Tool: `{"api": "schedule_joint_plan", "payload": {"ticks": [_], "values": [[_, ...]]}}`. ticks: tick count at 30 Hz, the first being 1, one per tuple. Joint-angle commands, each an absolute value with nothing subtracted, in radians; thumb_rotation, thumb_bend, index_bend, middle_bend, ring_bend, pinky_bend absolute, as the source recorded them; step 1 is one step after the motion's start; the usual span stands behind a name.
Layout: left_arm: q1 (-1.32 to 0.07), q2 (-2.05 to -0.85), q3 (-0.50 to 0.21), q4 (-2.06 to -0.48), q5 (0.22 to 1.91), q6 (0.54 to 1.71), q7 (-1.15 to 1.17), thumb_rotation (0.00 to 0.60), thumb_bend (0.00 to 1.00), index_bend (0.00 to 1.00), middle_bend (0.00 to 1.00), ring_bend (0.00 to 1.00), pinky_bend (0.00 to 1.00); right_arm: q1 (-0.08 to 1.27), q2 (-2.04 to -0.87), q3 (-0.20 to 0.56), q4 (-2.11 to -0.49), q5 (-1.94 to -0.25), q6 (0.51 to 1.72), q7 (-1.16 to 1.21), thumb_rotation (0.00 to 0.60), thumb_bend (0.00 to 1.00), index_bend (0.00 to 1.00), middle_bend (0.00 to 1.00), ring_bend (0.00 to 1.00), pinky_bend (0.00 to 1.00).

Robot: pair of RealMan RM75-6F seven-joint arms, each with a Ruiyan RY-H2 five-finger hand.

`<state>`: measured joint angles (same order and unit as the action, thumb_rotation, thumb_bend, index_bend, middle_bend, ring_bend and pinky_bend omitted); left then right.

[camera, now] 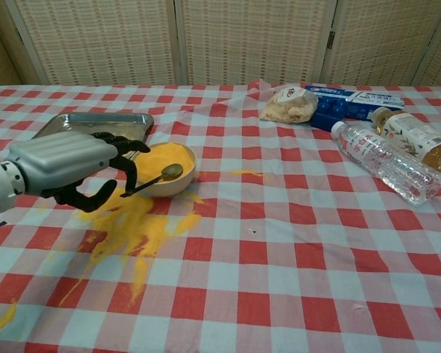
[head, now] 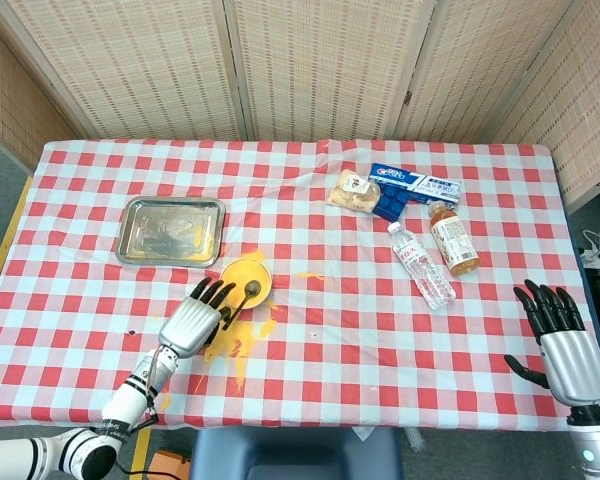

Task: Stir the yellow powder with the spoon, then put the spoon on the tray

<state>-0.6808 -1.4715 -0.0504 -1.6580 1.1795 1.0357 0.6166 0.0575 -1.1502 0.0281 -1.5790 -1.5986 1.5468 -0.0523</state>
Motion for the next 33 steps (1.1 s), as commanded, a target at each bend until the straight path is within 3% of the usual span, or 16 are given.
{"api": "schedule_joint_plan", "payload": {"ticks": [1, 21, 27, 33], "values": [[-0.683, -1.470, -0.049, -1.670, 1.191, 1.032, 0.604, 0.600, 0.72, 0.44, 0.00, 0.00, 0.03, 0.058, -1.150, 0.028, -1.579, -1.599, 1.546, -0.052, 0.600, 0.06, 0.00, 0.00, 0.00, 0.00], [-0.686, -1.524, -0.063, -1.644, 1.298, 1.068, 0.513, 0.600, 0.55, 0.41, 0.00, 0.00, 0.04, 0.056, -1.150, 0.031, -1.579, -1.597, 1.545, -0.051, 0.600, 0.06, 0.00, 0.00, 0.00, 0.00], [-0.655, -1.534, -0.056, -1.626, 1.378, 1.151, 0.477, 0.600, 0.48, 0.36, 0.00, 0.00, 0.04, 0.054, -1.148, 0.030, -1.578, -1.600, 1.549, -0.047, 0.600, 0.06, 0.00, 0.00, 0.00, 0.00], [-0.578, -1.579, 0.001, -1.542, 1.488, 1.270, 0.361, 0.600, 0.43, 0.38, 0.00, 0.00, 0.04, 0.052, -1.149, 0.029, -1.579, -1.604, 1.553, -0.049, 0.600, 0.06, 0.00, 0.00, 0.00, 0.00]]}}
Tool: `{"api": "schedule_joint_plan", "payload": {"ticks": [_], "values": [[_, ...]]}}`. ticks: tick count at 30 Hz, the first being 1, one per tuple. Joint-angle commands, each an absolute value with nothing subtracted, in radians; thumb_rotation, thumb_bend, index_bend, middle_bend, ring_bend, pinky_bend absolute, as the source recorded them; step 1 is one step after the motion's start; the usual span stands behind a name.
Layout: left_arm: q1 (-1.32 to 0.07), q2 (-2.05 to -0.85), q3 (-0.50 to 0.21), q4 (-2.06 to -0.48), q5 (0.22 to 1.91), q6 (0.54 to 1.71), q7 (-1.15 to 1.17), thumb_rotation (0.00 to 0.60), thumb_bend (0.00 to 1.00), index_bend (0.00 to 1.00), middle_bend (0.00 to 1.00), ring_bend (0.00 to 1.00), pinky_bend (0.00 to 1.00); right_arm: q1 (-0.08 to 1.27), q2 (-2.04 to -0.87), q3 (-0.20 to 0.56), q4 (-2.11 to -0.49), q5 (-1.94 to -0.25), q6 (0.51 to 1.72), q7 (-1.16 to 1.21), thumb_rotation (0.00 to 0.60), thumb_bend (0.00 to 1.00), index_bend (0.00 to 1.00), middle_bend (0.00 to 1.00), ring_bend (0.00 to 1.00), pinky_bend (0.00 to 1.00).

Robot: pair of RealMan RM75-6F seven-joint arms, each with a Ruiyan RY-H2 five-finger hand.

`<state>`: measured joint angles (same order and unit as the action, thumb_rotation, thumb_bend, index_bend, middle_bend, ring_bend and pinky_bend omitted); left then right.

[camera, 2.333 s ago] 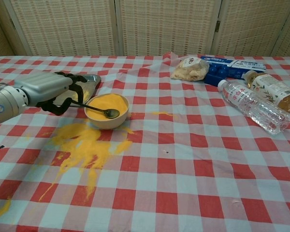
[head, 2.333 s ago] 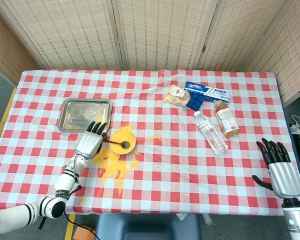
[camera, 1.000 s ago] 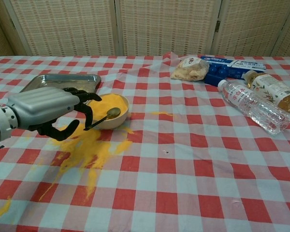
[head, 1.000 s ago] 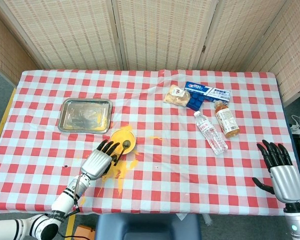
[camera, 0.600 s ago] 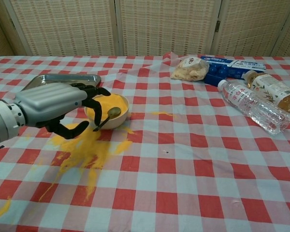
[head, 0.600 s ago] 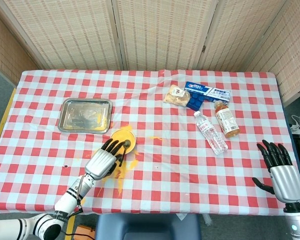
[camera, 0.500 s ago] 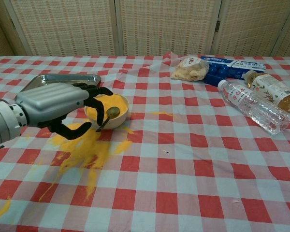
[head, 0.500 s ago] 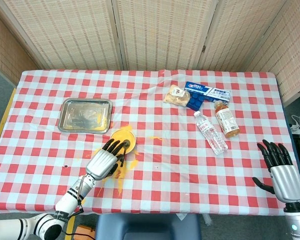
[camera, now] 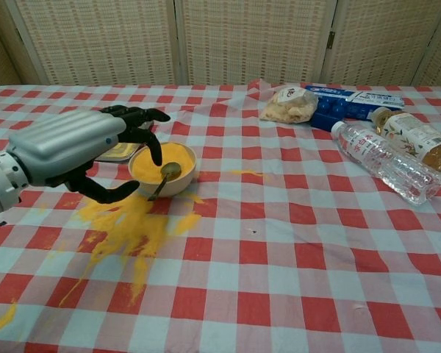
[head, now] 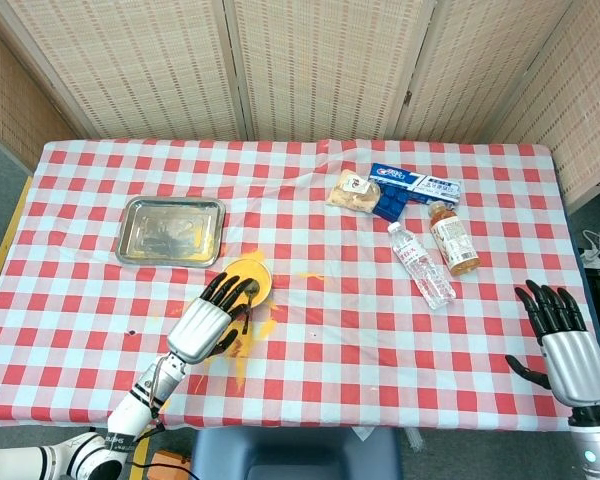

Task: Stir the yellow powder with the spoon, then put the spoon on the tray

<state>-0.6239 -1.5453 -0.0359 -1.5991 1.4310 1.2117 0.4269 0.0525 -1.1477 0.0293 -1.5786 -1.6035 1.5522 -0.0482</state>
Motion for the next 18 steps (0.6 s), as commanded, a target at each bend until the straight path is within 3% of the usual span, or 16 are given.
{"api": "schedule_joint_plan", "payload": {"ticks": [1, 6, 11, 18], "values": [[-0.568, -1.592, 0.011, -1.522, 1.499, 1.281, 0.345, 0.600, 0.42, 0.38, 0.00, 0.00, 0.04, 0.052, -1.149, 0.029, -1.579, -1.605, 1.553, -0.050, 0.600, 0.06, 0.00, 0.00, 0.00, 0.00], [-0.519, -1.693, 0.039, -1.389, 1.556, 1.347, 0.289, 0.600, 0.41, 0.38, 0.00, 0.00, 0.04, 0.052, -1.153, 0.024, -1.580, -1.612, 1.550, -0.059, 0.600, 0.06, 0.00, 0.00, 0.00, 0.00], [-0.496, -1.837, 0.012, -1.159, 1.655, 1.492, 0.242, 0.600, 0.41, 0.42, 0.01, 0.00, 0.04, 0.051, -1.151, 0.022, -1.582, -1.617, 1.553, -0.058, 0.600, 0.06, 0.00, 0.00, 0.00, 0.00], [-0.486, -1.923, 0.009, -1.006, 1.684, 1.523, 0.215, 0.600, 0.42, 0.42, 0.01, 0.00, 0.04, 0.046, -1.147, 0.023, -1.582, -1.621, 1.565, -0.051, 0.600, 0.06, 0.00, 0.00, 0.00, 0.00]]}}
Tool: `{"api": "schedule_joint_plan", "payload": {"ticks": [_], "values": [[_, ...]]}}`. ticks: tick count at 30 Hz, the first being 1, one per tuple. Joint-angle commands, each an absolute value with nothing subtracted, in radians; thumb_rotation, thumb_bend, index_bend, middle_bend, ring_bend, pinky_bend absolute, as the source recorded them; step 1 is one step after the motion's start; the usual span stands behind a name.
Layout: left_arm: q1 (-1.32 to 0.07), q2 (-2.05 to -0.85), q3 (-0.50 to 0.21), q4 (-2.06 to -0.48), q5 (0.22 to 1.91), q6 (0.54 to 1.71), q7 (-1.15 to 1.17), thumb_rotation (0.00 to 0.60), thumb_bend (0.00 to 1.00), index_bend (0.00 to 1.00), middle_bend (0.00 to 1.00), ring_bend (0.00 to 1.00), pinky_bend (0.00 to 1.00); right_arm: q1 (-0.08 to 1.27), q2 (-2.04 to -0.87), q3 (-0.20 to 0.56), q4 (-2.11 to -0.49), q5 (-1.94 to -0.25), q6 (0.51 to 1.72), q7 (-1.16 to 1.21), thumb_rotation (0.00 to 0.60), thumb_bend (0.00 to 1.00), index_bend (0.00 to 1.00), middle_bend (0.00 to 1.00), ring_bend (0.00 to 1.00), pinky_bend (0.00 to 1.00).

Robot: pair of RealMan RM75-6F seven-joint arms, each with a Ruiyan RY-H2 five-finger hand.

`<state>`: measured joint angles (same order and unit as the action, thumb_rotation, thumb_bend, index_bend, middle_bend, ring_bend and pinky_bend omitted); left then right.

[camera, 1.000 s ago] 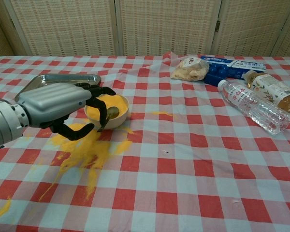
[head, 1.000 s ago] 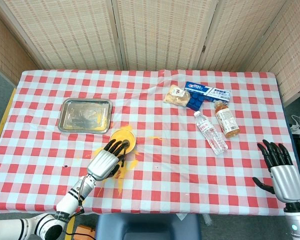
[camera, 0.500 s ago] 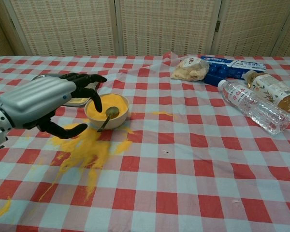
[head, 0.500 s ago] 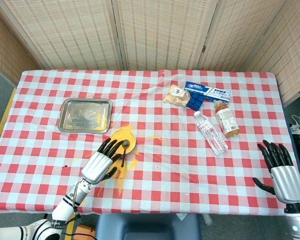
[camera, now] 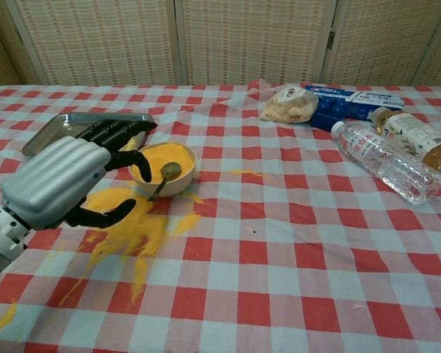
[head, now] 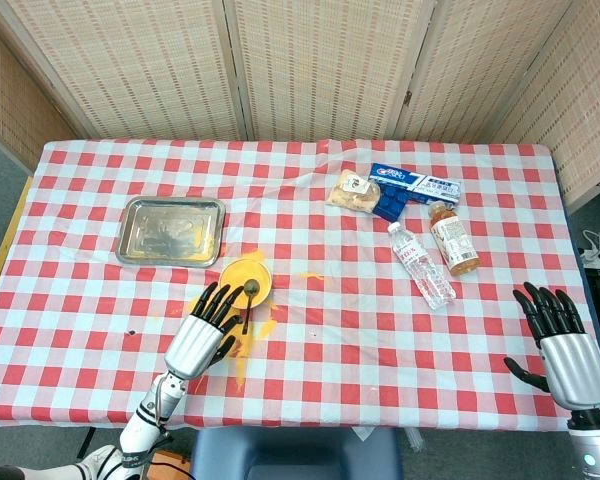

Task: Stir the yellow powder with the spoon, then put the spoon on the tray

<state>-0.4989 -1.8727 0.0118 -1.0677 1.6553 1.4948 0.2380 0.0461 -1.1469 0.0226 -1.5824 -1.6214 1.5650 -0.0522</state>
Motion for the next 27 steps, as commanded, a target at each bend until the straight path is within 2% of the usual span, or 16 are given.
{"api": "schedule_joint_plan", "payload": {"ticks": [1, 14, 27], "values": [[-0.485, -1.930, 0.009, -0.994, 1.688, 1.525, 0.216, 0.600, 0.41, 0.42, 0.01, 0.00, 0.04, 0.046, -1.146, 0.023, -1.582, -1.620, 1.564, -0.050, 0.600, 0.06, 0.00, 0.00, 0.00, 0.00], [-0.494, -1.996, -0.017, -0.887, 1.702, 1.538, 0.202, 0.600, 0.42, 0.47, 0.05, 0.00, 0.04, 0.046, -1.147, 0.022, -1.583, -1.623, 1.562, -0.053, 0.600, 0.06, 0.00, 0.00, 0.00, 0.00], [-0.500, -2.022, -0.019, -0.850, 1.709, 1.540, 0.198, 0.600, 0.42, 0.48, 0.05, 0.00, 0.04, 0.045, -1.143, 0.024, -1.583, -1.620, 1.561, -0.045, 0.600, 0.06, 0.00, 0.00, 0.00, 0.00]]}}
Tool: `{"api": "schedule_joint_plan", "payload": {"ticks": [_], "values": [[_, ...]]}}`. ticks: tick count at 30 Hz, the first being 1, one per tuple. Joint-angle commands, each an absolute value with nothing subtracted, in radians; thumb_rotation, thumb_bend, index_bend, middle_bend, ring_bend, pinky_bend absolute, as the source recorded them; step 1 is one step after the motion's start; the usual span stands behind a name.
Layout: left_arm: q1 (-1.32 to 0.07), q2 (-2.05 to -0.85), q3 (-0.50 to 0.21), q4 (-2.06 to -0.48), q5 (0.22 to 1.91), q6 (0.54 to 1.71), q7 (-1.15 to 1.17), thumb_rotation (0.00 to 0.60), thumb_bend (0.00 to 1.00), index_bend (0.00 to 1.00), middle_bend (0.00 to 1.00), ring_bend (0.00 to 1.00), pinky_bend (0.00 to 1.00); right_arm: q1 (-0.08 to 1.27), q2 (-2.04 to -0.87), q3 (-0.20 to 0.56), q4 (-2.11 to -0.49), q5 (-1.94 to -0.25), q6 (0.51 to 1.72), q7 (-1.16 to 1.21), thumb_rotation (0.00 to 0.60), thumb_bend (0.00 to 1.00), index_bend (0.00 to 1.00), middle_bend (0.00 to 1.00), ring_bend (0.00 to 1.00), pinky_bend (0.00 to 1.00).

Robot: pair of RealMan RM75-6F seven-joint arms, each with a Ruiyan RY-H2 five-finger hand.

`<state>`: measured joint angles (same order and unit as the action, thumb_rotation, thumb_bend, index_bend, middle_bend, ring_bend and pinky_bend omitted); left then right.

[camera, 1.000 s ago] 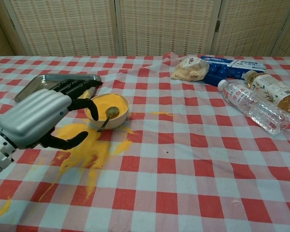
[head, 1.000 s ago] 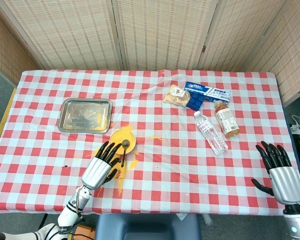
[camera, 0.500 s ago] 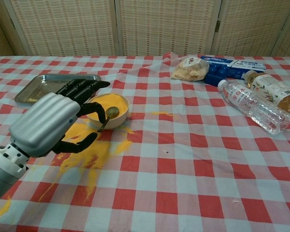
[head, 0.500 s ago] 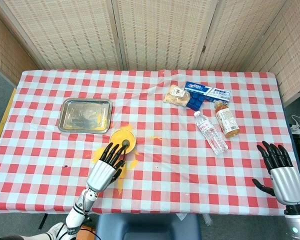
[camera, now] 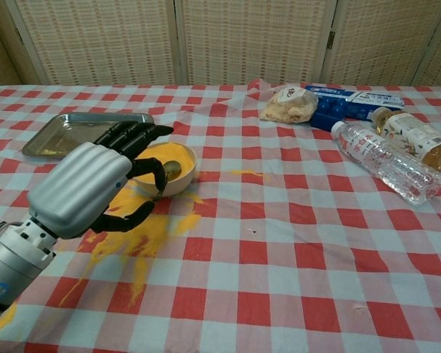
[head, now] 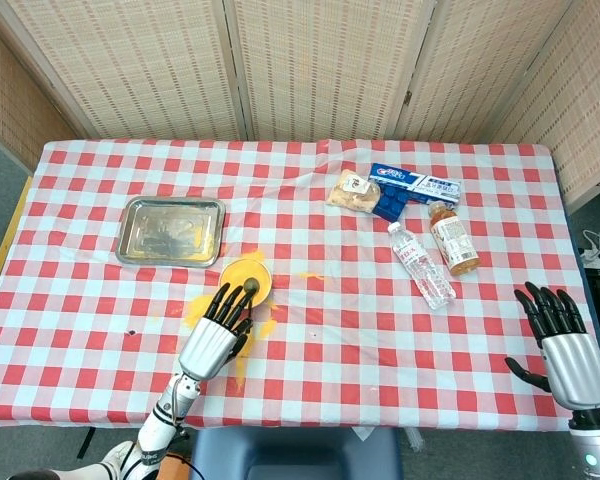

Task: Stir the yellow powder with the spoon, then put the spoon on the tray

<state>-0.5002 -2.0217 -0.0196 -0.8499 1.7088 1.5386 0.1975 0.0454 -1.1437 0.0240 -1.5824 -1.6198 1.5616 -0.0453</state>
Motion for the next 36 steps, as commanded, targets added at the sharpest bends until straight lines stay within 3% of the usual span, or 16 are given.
{"api": "schedule_joint_plan", "payload": {"ticks": [1, 36], "values": [[-0.499, -2.022, -0.019, -0.849, 1.710, 1.540, 0.199, 0.600, 0.42, 0.48, 0.05, 0.00, 0.04, 0.045, -1.143, 0.024, -1.583, -1.620, 1.561, -0.044, 0.600, 0.06, 0.00, 0.00, 0.00, 0.00], [-0.510, -2.055, -0.038, -0.792, 1.688, 1.529, 0.177, 0.600, 0.42, 0.53, 0.08, 0.00, 0.04, 0.045, -1.144, 0.026, -1.581, -1.618, 1.559, -0.046, 0.600, 0.06, 0.00, 0.00, 0.00, 0.00]]}}
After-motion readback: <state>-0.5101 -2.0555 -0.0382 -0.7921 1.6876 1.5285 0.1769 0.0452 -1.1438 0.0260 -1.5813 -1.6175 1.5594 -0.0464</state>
